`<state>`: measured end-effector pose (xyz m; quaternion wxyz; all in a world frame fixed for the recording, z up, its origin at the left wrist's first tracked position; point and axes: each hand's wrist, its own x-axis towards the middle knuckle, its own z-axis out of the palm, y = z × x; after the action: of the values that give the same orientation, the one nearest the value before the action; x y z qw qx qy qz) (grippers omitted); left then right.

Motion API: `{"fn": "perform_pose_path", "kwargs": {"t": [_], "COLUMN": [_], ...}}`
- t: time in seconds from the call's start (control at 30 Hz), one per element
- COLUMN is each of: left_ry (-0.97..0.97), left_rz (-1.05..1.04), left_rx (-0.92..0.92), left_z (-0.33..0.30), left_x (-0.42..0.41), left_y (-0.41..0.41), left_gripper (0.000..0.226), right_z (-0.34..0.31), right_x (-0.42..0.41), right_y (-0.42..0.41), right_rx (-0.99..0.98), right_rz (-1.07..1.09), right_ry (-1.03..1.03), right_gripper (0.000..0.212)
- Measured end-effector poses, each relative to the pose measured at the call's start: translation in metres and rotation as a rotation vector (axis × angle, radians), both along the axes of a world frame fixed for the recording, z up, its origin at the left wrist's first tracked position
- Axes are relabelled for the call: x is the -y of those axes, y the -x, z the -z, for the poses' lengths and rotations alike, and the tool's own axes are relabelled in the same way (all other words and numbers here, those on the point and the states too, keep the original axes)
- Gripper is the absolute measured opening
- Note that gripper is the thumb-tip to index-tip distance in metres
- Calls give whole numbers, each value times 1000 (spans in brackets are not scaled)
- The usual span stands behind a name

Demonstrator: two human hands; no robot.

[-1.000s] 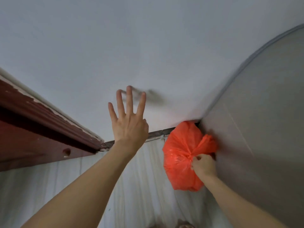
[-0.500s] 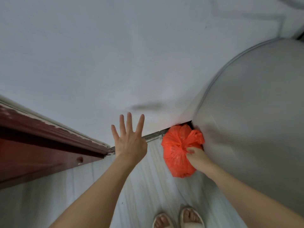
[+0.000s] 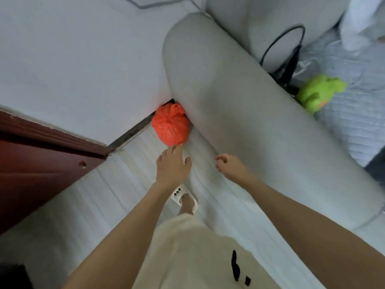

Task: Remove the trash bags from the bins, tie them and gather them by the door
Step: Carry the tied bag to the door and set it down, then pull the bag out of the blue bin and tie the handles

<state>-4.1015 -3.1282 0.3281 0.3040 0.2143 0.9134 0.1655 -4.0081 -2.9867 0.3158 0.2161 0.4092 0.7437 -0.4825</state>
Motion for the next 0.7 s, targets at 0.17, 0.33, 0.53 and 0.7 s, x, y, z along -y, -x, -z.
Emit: {"fn": "perform_pose_path", "kwargs": {"t": [0.17,0.33,0.53,0.7], "left_ry": [1,-12,-48,-49], "left_rz": [305,718,1169,1464], "left_rx": [137,189,164,150], "left_z": [-24,-42,-83,-95], "left_x": [-51,-95,-146,-194], "left_y": [-173,-354,-540,-686], "left_gripper": [45,47,47,46], "right_z": [-27,-58,-90,-99], "right_x": [3,27,58,65], "right_y": [-214,-439,-631,-764], "right_rx": [52,82,23,-53], "right_rz": [394,907,1426,1742], "right_ry": [42,44,5,-32], "right_gripper": [33,29,32,32]}}
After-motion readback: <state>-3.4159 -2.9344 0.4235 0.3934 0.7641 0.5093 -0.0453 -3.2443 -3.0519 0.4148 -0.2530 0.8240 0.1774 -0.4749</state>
